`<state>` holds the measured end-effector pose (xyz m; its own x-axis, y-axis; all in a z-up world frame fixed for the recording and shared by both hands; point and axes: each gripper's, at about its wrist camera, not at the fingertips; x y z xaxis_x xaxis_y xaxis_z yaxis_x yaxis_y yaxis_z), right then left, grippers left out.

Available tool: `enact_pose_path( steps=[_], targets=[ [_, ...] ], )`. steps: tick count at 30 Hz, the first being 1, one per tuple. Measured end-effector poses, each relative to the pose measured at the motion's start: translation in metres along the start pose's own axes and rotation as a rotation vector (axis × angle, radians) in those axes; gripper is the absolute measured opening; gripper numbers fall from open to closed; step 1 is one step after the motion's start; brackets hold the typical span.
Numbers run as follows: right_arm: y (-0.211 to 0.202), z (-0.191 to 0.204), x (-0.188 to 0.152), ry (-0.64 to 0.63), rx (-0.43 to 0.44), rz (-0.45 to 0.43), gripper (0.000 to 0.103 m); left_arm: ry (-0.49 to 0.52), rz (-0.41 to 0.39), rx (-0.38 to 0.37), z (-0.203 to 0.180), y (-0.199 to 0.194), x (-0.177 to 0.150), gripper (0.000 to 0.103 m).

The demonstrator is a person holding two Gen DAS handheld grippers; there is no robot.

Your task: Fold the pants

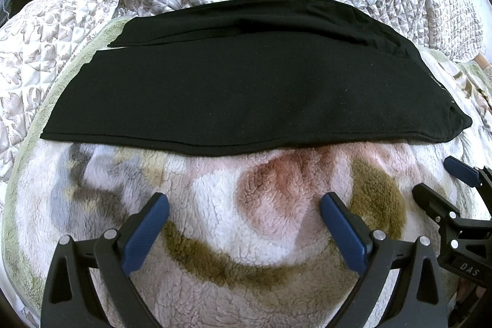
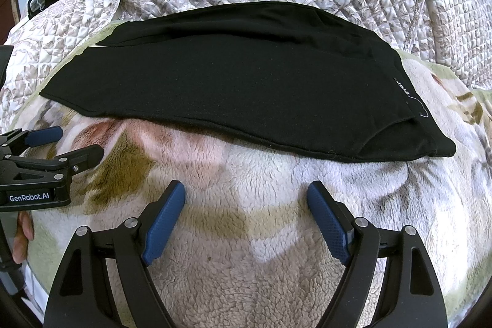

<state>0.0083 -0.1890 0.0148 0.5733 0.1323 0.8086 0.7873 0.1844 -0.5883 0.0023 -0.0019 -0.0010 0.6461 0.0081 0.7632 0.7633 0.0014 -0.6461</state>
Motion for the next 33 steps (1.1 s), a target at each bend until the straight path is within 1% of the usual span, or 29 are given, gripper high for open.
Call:
enact_pose_path(
  steps=[33],
  targets=[
    [0.0, 0.0009, -0.0002, -0.003, -0.003, 0.001, 0.082, -0.003, -0.003, -0.005, 0.0049, 0.0002, 0.001, 0.101]
  ],
)
Point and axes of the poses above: each gripper's, at about its wrist camera, not at the fingertips, and y roughly the way its jaws point, z to its left, x to its top, and after that the axes turned 14 degrees about -z, right-handed
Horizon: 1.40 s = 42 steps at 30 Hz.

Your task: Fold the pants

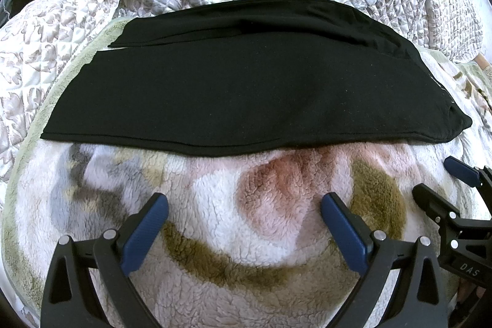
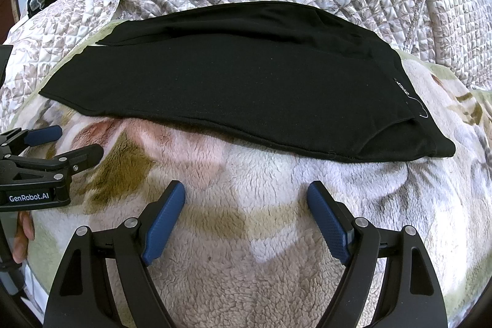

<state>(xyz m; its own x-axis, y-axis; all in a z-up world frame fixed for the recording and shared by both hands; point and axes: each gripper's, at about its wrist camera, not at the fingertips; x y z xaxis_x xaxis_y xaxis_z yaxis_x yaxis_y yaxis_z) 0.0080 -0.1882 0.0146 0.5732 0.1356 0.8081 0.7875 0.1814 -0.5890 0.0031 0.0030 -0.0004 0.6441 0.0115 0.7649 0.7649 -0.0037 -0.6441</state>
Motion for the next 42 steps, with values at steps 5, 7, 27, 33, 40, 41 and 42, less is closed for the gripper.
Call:
enact_pose_path(
  steps=[5, 7, 27, 33, 40, 41, 42],
  targets=[
    [0.0, 0.0, 0.0, 0.0, 0.0, 0.0, 0.082, 0.0, 0.0, 0.0, -0.001, 0.0, 0.0, 0.101],
    [0.0, 0.0, 0.0, 0.0, 0.0, 0.0, 0.082, 0.001, 0.0, 0.001, -0.001, 0.0, 0.0, 0.101],
    [-0.002, -0.015, 0.01, 0.082, 0.07, 0.028, 0.082, -0.027, 0.029, -0.022, 0.007, 0.0, 0.007, 0.1],
    [-0.019, -0.035, 0.017, 0.146, 0.067, -0.049, 0.082, -0.134, -0.027, -0.064, 0.03, -0.009, 0.012, 0.088],
    [-0.029, -0.091, 0.008, 0.326, 0.008, -0.089, 0.082, -0.348, -0.101, -0.069, 0.085, -0.016, 0.016, 0.081],
    [-0.029, -0.1, 0.008, 0.355, -0.002, -0.09, 0.082, -0.374, -0.108, -0.067, 0.092, -0.016, 0.016, 0.081],
    [-0.029, -0.109, 0.007, 0.388, -0.015, -0.088, 0.082, -0.407, -0.111, -0.064, 0.099, -0.016, 0.017, 0.081]
  ],
)
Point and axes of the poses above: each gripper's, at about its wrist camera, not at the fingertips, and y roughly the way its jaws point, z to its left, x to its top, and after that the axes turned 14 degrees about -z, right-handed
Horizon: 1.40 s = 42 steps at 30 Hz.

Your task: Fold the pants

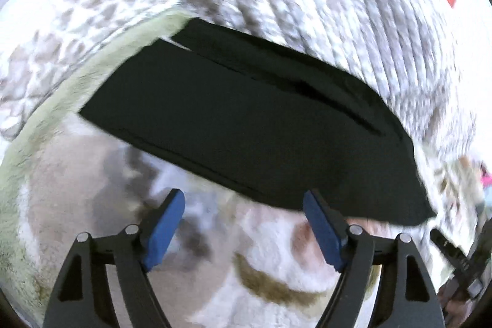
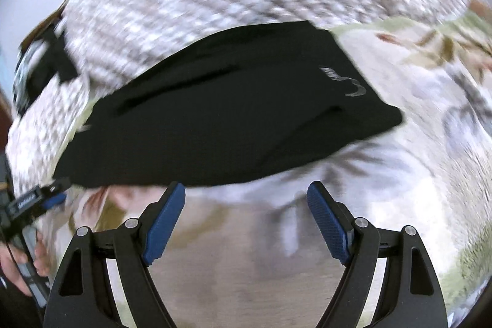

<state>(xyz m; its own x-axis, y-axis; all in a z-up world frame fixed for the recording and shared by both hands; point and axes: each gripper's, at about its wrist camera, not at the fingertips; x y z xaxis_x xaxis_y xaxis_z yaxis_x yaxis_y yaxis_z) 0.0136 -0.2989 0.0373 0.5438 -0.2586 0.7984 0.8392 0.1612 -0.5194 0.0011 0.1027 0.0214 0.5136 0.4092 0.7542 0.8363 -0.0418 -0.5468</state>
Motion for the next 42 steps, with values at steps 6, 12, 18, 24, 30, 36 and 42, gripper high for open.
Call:
enact_pose_path(
  steps=[6, 12, 18, 24, 30, 36, 42],
  targets=[
    [0.018, -0.04, 0.01, 0.249, -0.009, 0.041, 0.082, -0.12, -0.018, -0.018, 0.019, 0.014, 0.009, 0.081],
    [0.04, -0.048, 0.025, 0.34, 0.036, 0.04, 0.082, -0.126, -0.062, 0.004, 0.02, 0.03, 0.017, 0.079],
    [0.048, -0.069, 0.03, 0.432, 0.041, 0.006, 0.059, -0.081, -0.085, 0.049, 0.017, 0.039, 0.024, 0.064],
    [0.051, -0.084, 0.03, 0.483, -0.009, 0.0, 0.026, -0.103, -0.077, 0.109, 0.026, 0.049, 0.028, 0.018],
    [0.061, -0.082, 0.034, 0.45, -0.032, 0.006, 0.008, -0.041, -0.064, 0.126, 0.018, 0.054, 0.029, 0.004],
    [0.038, -0.07, 0.046, 0.414, -0.001, -0.027, 0.002, -0.001, -0.076, 0.122, 0.012, 0.029, 0.031, 0.004],
    [-0.006, -0.065, 0.039, 0.378, 0.014, -0.003, 0.001, 0.018, -0.09, 0.093, 0.017, -0.02, 0.022, 0.004]
  ],
)
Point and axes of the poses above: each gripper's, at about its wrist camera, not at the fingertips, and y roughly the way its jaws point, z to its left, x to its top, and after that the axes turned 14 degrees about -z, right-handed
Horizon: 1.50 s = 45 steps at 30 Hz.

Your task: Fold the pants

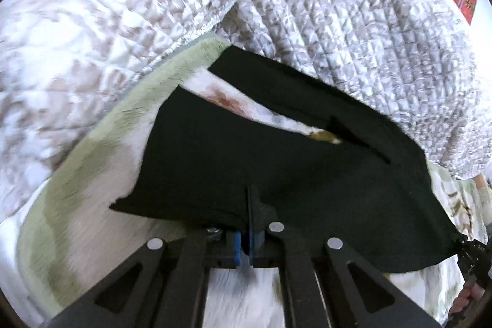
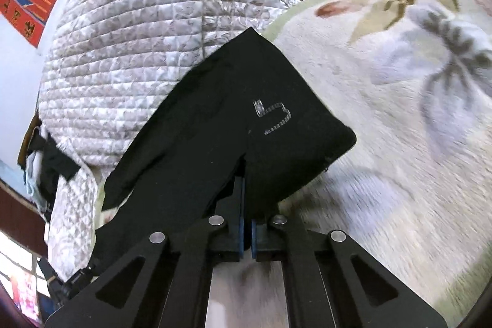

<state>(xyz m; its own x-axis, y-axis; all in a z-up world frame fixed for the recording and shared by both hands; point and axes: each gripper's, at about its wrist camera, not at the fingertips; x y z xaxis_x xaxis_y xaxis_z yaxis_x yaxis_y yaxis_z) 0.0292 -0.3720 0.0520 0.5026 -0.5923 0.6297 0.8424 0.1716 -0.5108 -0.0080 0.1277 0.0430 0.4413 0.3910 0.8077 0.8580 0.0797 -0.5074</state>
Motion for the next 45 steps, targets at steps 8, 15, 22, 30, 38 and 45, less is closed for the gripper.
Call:
enact_pose_path(
  steps=[8, 15, 22, 30, 38, 45],
  targets=[
    [-0.084, -0.028, -0.03, 0.039, 0.027, 0.013, 0.001, -0.06, -0.001, -0.056, 0.023, -0.078, -0.031, 0.004],
    [-0.087, -0.059, -0.058, 0.075, -0.066, 0.075, 0.001, -0.075, 0.091, -0.011, 0.037, -0.069, -0.062, 0.004],
    [-0.08, -0.058, -0.062, 0.067, -0.067, 0.128, 0.002, -0.136, 0.095, -0.004, 0.048, -0.07, -0.064, 0.011],
    [-0.092, -0.055, -0.061, 0.079, 0.021, 0.09, 0.039, -0.235, 0.019, 0.03, 0.083, -0.074, -0.056, 0.059],
    [-0.097, -0.073, -0.064, 0.16, -0.127, 0.024, 0.039, -0.131, -0.044, 0.118, 0.078, -0.063, -0.036, 0.004],
    [-0.112, -0.078, -0.052, 0.126, -0.232, -0.056, 0.039, -0.017, -0.086, 0.241, 0.072, -0.077, -0.028, 0.009]
  ],
)
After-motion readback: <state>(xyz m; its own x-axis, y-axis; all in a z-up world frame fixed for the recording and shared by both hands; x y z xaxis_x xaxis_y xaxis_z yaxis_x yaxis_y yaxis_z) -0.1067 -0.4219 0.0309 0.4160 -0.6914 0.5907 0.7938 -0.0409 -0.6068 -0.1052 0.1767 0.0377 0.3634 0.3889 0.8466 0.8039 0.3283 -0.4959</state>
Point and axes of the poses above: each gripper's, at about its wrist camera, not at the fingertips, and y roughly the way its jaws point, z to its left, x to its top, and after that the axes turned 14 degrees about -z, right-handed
